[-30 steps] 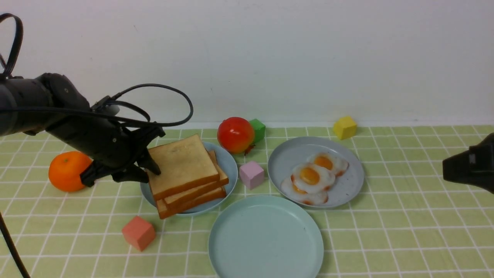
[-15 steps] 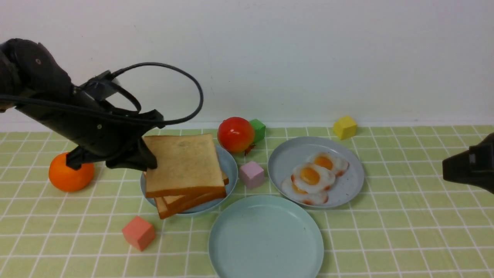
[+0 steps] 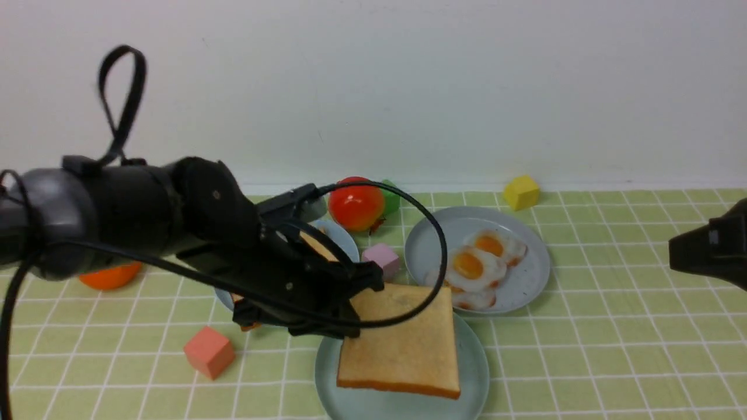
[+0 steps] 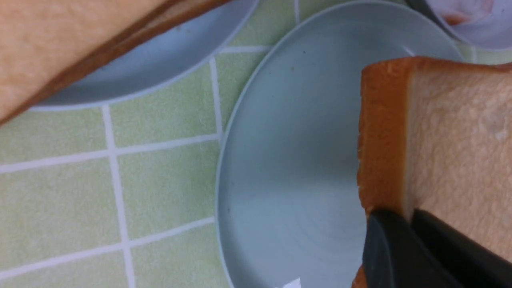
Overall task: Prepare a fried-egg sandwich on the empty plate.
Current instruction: Use the left arm to put a slice of bread into the empty plate in the middle, then use the right arm to grab a fried egg
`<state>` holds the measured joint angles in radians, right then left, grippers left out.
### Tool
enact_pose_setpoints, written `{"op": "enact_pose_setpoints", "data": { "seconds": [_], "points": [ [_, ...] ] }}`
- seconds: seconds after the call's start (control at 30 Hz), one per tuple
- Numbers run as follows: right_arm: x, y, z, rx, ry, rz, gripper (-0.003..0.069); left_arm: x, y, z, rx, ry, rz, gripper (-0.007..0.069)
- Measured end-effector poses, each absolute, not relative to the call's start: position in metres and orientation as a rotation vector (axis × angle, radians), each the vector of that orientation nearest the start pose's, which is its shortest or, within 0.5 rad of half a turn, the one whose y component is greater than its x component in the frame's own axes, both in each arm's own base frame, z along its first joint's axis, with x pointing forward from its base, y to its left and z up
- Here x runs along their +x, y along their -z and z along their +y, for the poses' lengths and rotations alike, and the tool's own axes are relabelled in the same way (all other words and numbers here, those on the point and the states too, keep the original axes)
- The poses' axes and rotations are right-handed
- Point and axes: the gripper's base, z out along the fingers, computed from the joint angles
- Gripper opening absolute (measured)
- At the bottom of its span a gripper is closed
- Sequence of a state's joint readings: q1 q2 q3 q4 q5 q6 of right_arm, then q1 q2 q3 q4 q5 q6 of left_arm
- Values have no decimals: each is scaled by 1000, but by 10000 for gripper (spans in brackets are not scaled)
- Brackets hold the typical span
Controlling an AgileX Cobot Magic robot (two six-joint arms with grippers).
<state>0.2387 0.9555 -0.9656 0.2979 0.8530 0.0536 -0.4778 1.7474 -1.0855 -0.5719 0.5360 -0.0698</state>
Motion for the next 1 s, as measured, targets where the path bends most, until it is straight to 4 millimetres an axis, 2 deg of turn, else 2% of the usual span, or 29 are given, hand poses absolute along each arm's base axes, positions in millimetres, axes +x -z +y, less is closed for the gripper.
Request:
{"op": "enact_pose_setpoints", "data": {
  "seconds": [0.1, 0.17, 0.27, 0.3, 0.33, 0.47, 0.53, 0.63, 0.67, 0.7, 0.73, 0.77, 0.8, 0.83, 0.87, 0.97, 1.0],
  "points": [
    [172, -363, 62, -99, -503, 2329, 241, 307, -184, -188, -62, 691, 2769, 52],
    [172, -363, 62, -99, -503, 2328, 241, 307, -181, -188, -75, 688, 2779, 74],
    [175, -365, 63, -86, -513, 2294, 241, 308, -181, -188, -74, 673, 2779, 180],
    [176, -366, 63, -84, -515, 2287, 241, 309, -182, -188, -71, 670, 2779, 188],
    [179, -366, 64, -68, -525, 2266, 242, 310, -184, -188, -43, 657, 2777, 255],
    [198, -359, 69, -13, -555, 2259, 270, 313, -204, -188, 85, 602, 2756, 421],
    [212, -349, 72, 3, -553, 2293, 295, 316, -222, -188, 150, 578, 2730, 478],
    [236, -328, 77, 34, -550, 2344, 331, 320, -254, -188, 236, 547, 2678, 525],
    [246, -319, 80, 59, -560, 2359, 340, 320, -267, -188, 263, 545, 2656, 531],
    [250, -315, 81, 69, -566, 2371, 342, 320, -272, -188, 274, 545, 2648, 533],
    [267, -298, 86, 139, -600, 2393, 351, 317, -292, -187, 312, 556, 2613, 529],
    [276, -288, 89, 186, -623, 2405, 353, 315, -303, -187, 335, 570, 2591, 519],
    [278, -286, 89, 194, -626, 2407, 353, 314, -305, -187, 341, 574, 2587, 514],
    [293, -270, 93, 270, -654, 2423, 353, 306, -320, -186, 385, 611, 2552, 478],
    [294, -268, 93, 278, -657, 2430, 353, 306, -320, -186, 392, 614, 2553, 472],
    [325, -236, 90, 422, -701, 2462, 354, 282, -341, -187, 537, 673, 2495, 302],
    [330, -233, 88, 444, -710, 2461, 355, 277, -344, -187, 563, 680, 2485, 266]
  ]
}}
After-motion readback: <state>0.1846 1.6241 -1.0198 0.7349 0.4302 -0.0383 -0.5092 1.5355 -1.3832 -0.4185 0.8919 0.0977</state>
